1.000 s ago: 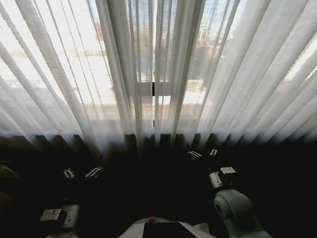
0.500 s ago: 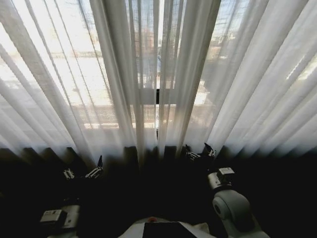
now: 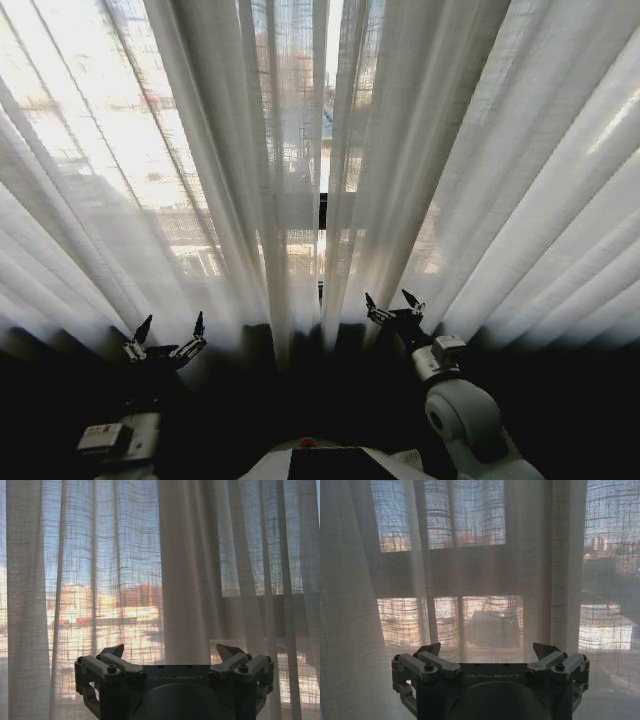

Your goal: Open the curtains by pulling them apart, changing their state from closed to fully open.

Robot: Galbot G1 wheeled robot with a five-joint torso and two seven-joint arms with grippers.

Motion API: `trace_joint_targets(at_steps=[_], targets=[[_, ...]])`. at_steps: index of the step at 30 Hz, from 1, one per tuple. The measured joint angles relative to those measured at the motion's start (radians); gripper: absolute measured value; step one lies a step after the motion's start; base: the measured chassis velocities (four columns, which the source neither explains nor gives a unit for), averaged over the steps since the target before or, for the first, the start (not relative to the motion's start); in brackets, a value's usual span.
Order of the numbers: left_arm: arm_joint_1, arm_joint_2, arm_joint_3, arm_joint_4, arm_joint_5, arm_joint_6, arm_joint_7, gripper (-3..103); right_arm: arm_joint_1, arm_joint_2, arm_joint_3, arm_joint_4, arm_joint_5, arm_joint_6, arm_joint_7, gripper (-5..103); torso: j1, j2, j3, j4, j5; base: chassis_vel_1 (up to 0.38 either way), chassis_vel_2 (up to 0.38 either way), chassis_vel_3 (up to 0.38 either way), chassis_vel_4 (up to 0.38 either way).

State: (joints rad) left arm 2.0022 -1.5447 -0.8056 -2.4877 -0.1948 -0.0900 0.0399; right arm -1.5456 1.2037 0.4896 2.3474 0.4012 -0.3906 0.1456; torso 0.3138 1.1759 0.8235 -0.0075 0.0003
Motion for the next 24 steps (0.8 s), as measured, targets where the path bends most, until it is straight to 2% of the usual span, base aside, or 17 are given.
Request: trace_joint_targets(at_steps=[5, 9, 16, 24], targets=[[0.020, -0.022, -0.012, -0.011, 0.004, 0.002, -0.001, 100, 0.072, -0.046, -0.035, -0.045, 0.063, -0.003, 0.027, 100, -0.001, 0.001, 0.000, -0.0003, -0.0002, 0.033, -0.028, -0.021, 0.025], [0.042, -0.032, -0.030, -0.012, 0.004, 0.000, -0.003, 100, 0.152, -0.067, -0.060, -0.105, 0.068, -0.003, 0.048, 100, -0.001, 0.001, 0.000, 0.0000, -0.0001, 0.016, -0.013, -0.009, 0.010], [0.047, -0.037, -0.032, -0.012, 0.006, 0.000, -0.003, 100, 0.294, -0.073, -0.060, -0.269, 0.066, -0.002, 0.123, 100, 0.001, 0.000, 0.000, 0.0000, 0.0003, 0.000, 0.000, 0.000, 0.000], [0.027, -0.024, -0.028, -0.013, 0.013, 0.039, -0.005, 100, 0.397, -0.080, -0.058, -0.372, 0.065, -0.002, 0.145, 100, 0.000, 0.000, 0.000, -0.0002, -0.0001, 0.000, 0.000, 0.000, 0.000]])
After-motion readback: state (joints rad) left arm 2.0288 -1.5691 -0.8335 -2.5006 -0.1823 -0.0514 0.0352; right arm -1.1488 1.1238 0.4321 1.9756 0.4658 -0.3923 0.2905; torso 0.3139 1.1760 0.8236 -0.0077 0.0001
